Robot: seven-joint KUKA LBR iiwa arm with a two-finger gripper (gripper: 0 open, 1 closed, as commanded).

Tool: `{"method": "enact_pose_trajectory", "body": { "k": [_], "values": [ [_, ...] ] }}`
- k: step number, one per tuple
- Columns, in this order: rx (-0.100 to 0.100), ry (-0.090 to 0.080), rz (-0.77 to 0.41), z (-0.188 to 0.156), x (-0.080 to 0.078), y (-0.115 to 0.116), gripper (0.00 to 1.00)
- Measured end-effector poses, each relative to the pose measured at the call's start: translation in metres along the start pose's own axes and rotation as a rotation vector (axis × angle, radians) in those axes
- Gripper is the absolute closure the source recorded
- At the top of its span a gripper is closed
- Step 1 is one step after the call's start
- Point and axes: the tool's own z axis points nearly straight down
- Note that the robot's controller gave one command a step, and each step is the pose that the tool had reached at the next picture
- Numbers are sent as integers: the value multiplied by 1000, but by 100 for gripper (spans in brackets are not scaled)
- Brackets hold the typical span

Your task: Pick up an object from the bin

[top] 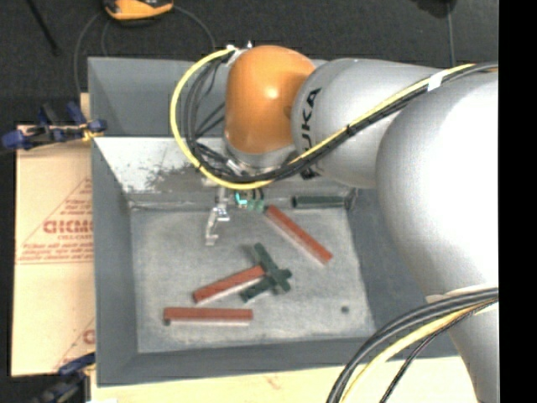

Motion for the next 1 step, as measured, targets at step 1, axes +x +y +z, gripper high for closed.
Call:
{"method": "enact_pose_trajectory", "body": {
  "k": [1],
  "values": [
    [-1, -8, 2, -5, -2, 0, 0]
  ]
}}
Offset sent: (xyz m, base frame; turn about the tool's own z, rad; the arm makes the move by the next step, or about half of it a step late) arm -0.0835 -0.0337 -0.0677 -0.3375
